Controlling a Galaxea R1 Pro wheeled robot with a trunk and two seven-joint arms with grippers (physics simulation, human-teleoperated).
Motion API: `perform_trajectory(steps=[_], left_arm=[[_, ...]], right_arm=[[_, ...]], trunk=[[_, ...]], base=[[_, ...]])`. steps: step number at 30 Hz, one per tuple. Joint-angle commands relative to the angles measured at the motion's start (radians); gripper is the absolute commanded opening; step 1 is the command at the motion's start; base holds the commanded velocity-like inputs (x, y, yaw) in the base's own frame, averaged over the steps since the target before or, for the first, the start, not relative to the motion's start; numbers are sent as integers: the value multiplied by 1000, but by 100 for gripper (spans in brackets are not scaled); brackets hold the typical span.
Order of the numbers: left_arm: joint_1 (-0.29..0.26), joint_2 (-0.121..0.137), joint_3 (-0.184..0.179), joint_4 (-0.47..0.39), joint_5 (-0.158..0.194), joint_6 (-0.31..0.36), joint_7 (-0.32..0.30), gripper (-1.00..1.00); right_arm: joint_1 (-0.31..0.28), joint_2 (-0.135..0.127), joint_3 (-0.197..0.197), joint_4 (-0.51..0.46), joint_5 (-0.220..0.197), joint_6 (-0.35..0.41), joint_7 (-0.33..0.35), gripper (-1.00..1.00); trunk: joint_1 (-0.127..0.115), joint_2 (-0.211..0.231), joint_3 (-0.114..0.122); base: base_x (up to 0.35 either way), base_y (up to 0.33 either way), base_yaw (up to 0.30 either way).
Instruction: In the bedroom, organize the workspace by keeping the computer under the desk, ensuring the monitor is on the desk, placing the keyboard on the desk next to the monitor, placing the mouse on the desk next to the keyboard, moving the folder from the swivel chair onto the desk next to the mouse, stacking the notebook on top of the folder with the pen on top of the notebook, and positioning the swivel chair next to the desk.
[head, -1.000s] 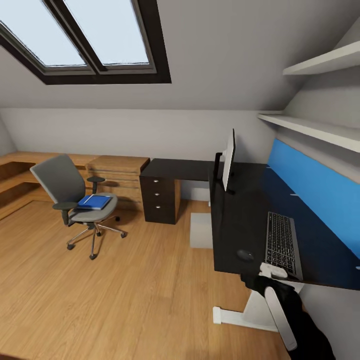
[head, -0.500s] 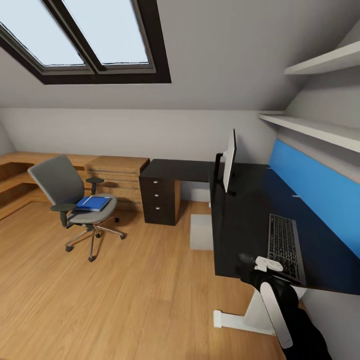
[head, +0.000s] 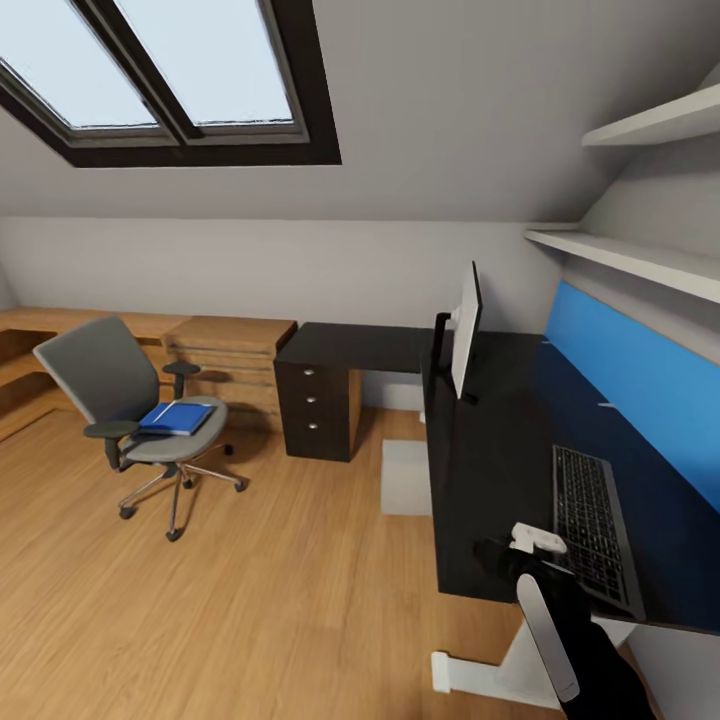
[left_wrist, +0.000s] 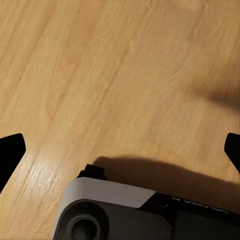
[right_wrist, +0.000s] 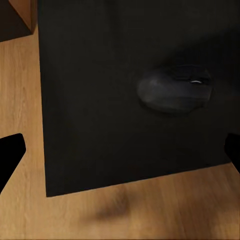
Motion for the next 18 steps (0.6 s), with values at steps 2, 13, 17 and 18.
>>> perform_trajectory(steps=[2,13,17,18], left_arm=[[-1,-1,-2,0,2,-3,3,100],[-1,-1,-2,0,2,-3,3,100],[-1,-1,-2,0,2,-3,3,100],[-1,-1,-2,0,2,-4,3,100]], right_arm=[[-1,0,-1,0,-10,1,-9,100],[-1,-11,-6,1,-8,3,-13,100],[-1,-17,-6,0,-8,5,-13,100],[-1,-18,-6,0,-8,5,-13,100]], trunk=[[0,-1,-1],[0,-1,-1],[0,-1,-1],[0,-1,-1]], base=[[77,0,0],[140,0,0],[43,0,0],[24,0,0]])
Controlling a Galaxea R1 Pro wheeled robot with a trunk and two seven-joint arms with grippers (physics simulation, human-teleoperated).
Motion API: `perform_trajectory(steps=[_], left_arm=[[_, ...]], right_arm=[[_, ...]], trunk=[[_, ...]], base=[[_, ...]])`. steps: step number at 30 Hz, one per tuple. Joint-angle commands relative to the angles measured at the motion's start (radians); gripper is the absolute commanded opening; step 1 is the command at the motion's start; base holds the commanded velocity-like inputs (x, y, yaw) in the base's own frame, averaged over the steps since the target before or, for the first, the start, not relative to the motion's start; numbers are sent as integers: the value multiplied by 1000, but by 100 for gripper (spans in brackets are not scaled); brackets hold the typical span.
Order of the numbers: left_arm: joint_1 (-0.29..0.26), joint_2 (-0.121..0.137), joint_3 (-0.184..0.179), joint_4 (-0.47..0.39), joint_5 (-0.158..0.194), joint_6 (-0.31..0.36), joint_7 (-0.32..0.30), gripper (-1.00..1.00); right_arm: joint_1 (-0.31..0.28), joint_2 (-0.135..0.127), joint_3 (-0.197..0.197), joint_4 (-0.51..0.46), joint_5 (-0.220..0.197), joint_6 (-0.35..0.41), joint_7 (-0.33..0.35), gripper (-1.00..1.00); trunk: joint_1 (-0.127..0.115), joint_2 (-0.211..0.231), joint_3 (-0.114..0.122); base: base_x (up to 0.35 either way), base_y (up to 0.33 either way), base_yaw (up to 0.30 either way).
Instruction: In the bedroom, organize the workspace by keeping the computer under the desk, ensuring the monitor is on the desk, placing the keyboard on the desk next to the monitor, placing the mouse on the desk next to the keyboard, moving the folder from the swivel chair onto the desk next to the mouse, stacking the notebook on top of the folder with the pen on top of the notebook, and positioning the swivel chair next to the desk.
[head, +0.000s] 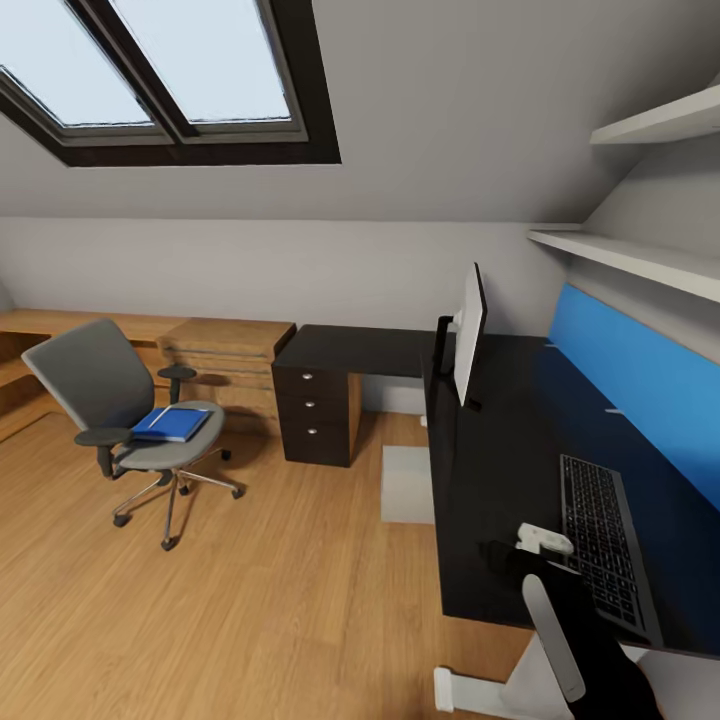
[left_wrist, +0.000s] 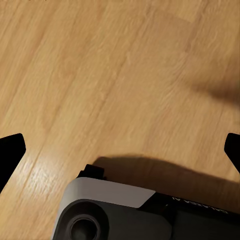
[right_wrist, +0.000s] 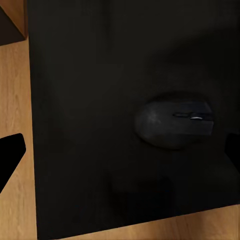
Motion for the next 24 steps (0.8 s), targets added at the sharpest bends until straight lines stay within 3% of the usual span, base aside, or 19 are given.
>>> perform_trajectory(steps=[1,14,24], left_arm=[[-1,0,-2,0,2,-3,3,100],[-1,0,-2,0,2,-3,3,100],[-1,1,-2,0,2,-3,3,100]], right_arm=[[-1,-3,0,-1,-11,3,-9,100],[-1,-31,-1,4,-12,8,-8,100],[-2,-44,-1,29,-12,35,-9,100]], trunk=[[0,-1,-1],[0,-1,-1],[0,-1,-1]], base=[[15,0,0],[168,0,0],[46,0,0]])
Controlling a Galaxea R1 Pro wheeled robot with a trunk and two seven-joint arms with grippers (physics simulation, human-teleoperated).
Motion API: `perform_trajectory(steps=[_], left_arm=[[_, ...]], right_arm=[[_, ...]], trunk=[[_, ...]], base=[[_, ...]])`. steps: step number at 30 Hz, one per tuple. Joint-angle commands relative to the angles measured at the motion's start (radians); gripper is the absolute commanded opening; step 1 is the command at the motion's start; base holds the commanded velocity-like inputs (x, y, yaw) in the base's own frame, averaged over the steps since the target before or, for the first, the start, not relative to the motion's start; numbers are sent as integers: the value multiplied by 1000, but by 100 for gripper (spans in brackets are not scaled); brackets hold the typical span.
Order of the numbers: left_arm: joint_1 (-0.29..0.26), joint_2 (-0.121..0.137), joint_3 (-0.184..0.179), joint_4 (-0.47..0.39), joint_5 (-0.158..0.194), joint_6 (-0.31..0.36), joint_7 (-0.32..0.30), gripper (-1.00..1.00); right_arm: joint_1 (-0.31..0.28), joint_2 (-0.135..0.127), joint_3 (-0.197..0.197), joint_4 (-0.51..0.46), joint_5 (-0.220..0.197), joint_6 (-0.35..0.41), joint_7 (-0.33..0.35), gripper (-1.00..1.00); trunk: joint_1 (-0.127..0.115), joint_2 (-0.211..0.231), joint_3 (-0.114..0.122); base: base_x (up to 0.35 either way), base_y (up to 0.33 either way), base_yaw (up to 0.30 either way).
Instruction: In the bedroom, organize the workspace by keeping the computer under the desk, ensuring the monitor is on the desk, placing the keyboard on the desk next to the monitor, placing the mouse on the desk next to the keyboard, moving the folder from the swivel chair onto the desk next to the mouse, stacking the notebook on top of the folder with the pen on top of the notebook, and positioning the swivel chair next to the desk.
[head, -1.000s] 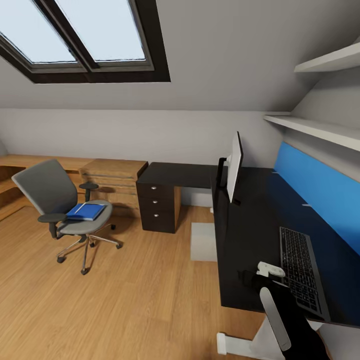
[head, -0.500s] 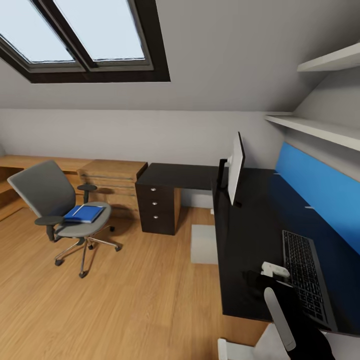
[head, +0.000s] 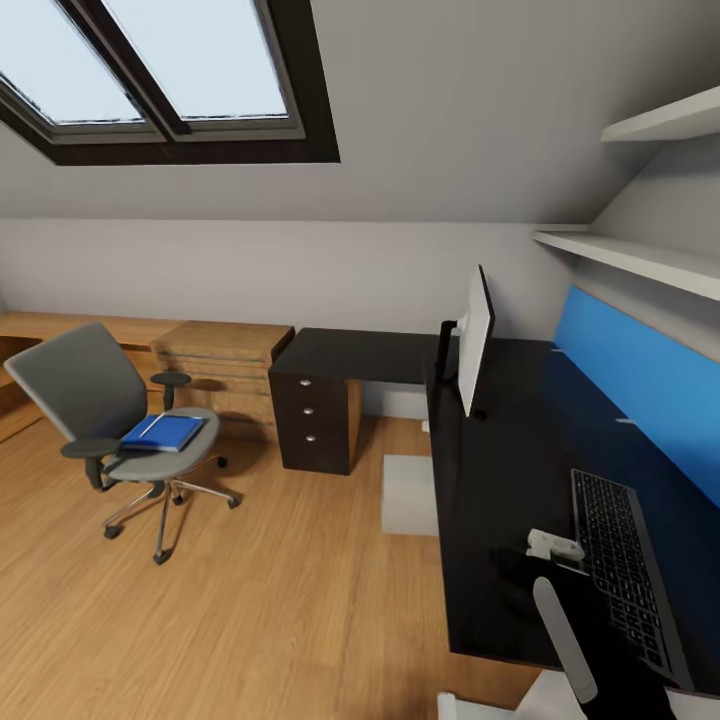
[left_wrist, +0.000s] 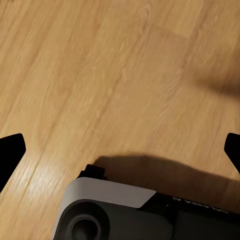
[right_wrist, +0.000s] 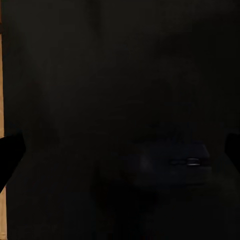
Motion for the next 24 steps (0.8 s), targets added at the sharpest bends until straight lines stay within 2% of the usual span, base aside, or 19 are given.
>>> perform_trajectory(steps=[1,9,13,18,24], left_arm=[[-1,0,-2,0,2,-3,3,100],[-1,0,-2,0,2,-3,2,100],[-1,0,-2,0,2,-3,2,100],[-1,0,-2,0,2,-3,2,100],[-1,0,-1,0,2,-3,2,100]], right_arm=[[-1,-1,1,1,-11,3,-9,100],[-1,-8,1,14,-11,7,-9,100],[-2,-10,1,34,-11,7,-9,100],[-3,-28,1,62,-11,9,-8,100],[-5,-36,1,75,-12,47,-8,100]], trunk=[[0,-1,-1],[0,-1,-1],[0,-1,-1],[0,-1,-1],[0,-1,-1]], base=[[101,0,0],[128,0,0],[26,0,0],[7,0,0],[1,0,0]])
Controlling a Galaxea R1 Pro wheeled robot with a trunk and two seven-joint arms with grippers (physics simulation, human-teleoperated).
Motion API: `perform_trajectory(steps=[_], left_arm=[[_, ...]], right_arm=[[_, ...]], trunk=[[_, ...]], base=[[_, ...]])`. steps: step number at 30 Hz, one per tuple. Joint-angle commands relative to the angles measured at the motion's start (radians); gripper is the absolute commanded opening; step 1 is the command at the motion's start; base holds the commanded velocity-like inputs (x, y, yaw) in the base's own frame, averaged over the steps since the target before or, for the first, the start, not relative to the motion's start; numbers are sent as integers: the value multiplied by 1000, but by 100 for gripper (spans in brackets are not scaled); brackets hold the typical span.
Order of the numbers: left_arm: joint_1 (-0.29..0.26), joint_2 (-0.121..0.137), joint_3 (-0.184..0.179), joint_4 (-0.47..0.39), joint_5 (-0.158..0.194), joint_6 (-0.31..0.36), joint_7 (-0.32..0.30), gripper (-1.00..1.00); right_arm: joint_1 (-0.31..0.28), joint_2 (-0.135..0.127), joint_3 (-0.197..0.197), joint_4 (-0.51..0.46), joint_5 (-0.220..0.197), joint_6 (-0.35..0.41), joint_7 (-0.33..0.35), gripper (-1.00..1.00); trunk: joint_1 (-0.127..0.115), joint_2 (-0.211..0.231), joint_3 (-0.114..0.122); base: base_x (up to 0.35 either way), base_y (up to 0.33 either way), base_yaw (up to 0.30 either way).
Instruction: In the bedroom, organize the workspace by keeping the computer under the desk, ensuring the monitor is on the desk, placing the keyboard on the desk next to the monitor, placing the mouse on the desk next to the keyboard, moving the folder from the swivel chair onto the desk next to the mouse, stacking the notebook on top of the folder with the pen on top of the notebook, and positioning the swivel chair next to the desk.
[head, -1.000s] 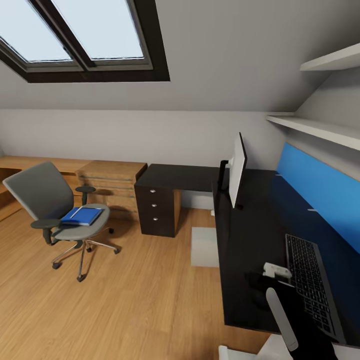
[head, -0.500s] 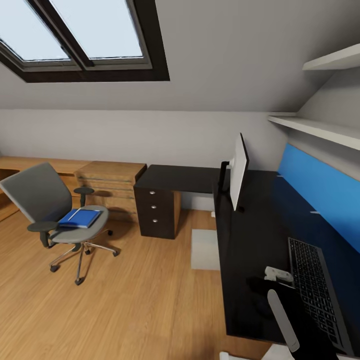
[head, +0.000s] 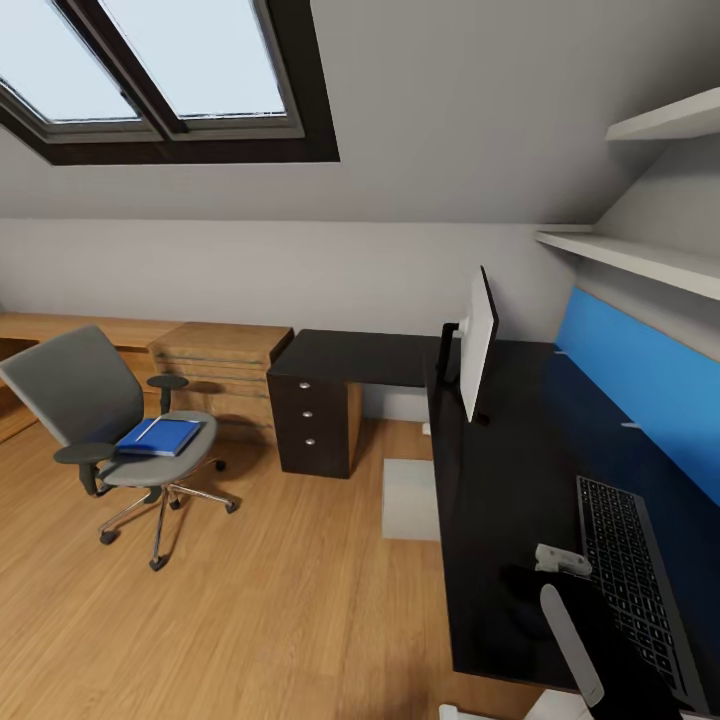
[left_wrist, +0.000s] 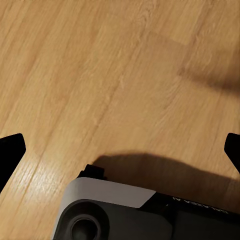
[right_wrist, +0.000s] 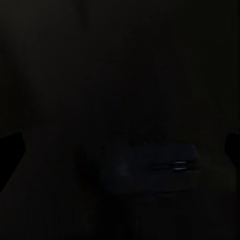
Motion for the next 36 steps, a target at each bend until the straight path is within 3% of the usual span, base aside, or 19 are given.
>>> perform_trajectory(steps=[1,36], left_arm=[[-1,0,-2,0,2,-3,3,100],[-1,0,-2,0,2,-4,3,100]], right_arm=[[-1,-1,1,-1,-11,9,-9,100],[-1,-2,1,8,-11,40,-10,100]], trunk=[[0,-1,-1],[0,-1,-1]], base=[[0,0,0],[0,-26,0]])
